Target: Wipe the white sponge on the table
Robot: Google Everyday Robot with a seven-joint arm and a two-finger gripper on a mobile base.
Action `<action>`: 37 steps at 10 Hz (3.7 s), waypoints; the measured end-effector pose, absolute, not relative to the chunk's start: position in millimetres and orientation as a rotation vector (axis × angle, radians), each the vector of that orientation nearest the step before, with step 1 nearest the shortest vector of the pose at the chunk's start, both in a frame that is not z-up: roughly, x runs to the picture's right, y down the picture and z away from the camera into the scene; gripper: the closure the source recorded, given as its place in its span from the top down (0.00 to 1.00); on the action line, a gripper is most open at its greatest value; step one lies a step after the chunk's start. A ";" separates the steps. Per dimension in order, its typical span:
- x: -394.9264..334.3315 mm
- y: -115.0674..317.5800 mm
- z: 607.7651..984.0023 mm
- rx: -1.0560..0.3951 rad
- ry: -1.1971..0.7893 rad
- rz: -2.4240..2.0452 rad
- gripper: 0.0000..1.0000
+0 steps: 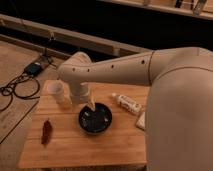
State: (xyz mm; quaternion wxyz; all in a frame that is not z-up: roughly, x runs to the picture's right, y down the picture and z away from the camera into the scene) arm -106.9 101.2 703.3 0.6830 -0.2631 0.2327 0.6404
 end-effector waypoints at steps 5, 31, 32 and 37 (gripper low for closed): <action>-106.8 101.2 703.3 -0.590 0.522 1.436 0.65; 220.9 196.6 804.4 -0.396 0.994 1.585 0.65; 222.9 201.1 807.5 -0.402 1.007 1.577 0.65; 220.4 212.5 826.7 -0.434 1.057 1.536 0.65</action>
